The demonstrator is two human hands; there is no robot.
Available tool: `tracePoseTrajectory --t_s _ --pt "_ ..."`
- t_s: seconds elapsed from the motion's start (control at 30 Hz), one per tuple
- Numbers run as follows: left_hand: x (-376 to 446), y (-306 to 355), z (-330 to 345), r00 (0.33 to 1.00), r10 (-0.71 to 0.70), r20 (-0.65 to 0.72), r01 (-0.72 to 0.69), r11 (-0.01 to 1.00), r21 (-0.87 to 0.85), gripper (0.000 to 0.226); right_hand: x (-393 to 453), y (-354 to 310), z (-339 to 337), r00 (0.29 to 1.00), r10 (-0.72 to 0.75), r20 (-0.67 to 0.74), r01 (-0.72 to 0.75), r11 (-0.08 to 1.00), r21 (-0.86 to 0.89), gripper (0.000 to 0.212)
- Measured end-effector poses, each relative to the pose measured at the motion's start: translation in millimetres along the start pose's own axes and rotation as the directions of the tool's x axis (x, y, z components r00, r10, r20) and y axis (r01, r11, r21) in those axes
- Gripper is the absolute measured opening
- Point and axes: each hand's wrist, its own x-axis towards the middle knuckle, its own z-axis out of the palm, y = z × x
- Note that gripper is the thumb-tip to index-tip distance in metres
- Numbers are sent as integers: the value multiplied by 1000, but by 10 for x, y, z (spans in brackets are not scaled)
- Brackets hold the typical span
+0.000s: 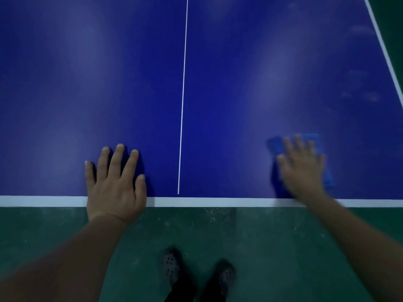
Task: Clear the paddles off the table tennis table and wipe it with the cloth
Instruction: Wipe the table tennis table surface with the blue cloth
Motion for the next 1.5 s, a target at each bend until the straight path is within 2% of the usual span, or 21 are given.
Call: tracePoseTrajectory --t_s 0.07,0.13,0.2,0.27,0.37,0.43,0.5,0.6,0.67,0.73,0.77,0.83,0.9,0.97,1.0,1.07,1.13,1.2,1.3,1.4,1.5 --pt "-8 2 5 1000 -2 -1 2 1000 9 64 275 334 -149 927 370 58 -374 923 89 58" --pt "-21 3 2 1000 -2 4 2 1000 13 65 372 153 -180 853 518 55 -520 840 153 60" --pt "-20 13 1 1000 -8 2 8 1000 7 65 281 -420 -89 907 422 10 -419 897 138 59" --pt "-20 9 9 1000 -7 -9 7 1000 -2 65 -97 -1155 71 996 78 -49 -73 994 86 60" --pt "-21 -27 33 999 4 -37 -4 1000 -19 64 -792 -1620 252 877 -480 -14 480 877 -4 58" --pt "-14 -18 49 999 18 -36 -19 1000 -16 64 -725 -1241 214 891 -455 14 455 891 -4 57" --pt "-19 3 42 1000 15 -26 -15 1000 -15 65 -455 -713 121 977 -214 19 214 976 -26 58" --pt "-36 25 19 1000 15 -21 -15 1000 -19 65 33 -349 -64 996 64 67 -66 997 34 59" --pt "-39 14 7 1000 16 -27 -16 1000 -15 66 229 -645 -78 996 73 51 -76 996 52 59" --pt "-38 11 15 999 19 -31 -19 1000 -6 66 152 -1115 5 992 -122 27 122 993 -8 58" --pt "-40 11 21 999 21 -29 -21 1000 -2 65 -13 -1337 64 953 -303 13 303 953 -23 58" --pt "-33 11 32 999 23 -36 -23 1000 -1 65 -488 -1542 193 734 -678 42 680 733 -41 56" --pt "-24 0 39 999 25 -47 -25 1000 -5 64 -736 -1361 244 524 -847 85 851 523 -38 53" --pt "-29 -3 37 998 30 -47 -30 1000 -8 64 -634 -1078 159 415 -899 142 910 409 -73 52" --pt "-33 -1 31 998 30 -47 -30 1000 -6 64 -514 -977 122 427 -890 157 904 416 -104 52" --pt "-36 6 23 999 28 -30 -27 1000 3 65 -206 -898 39 614 -775 153 790 604 -109 54" --pt "-30 -1 19 999 27 -20 -27 1000 -1 65 50 -1008 -2 855 -510 89 516 855 -52 56" --pt "-31 -14 22 999 28 -25 -28 1000 -4 65 74 -1342 24 966 -257 41 257 966 -2 55" --pt "-33 -8 20 1000 20 -22 -20 1000 -4 66 -394 -1854 216 916 -400 11 400 916 -9 58" --pt "-21 25 4 1000 20 0 -20 1000 8 68 -805 -1624 299 825 -565 28 565 825 -8 56" --pt "-30 26 -12 1000 22 10 -22 1000 20 69 -521 -696 192 957 -291 2 291 954 -79 55"
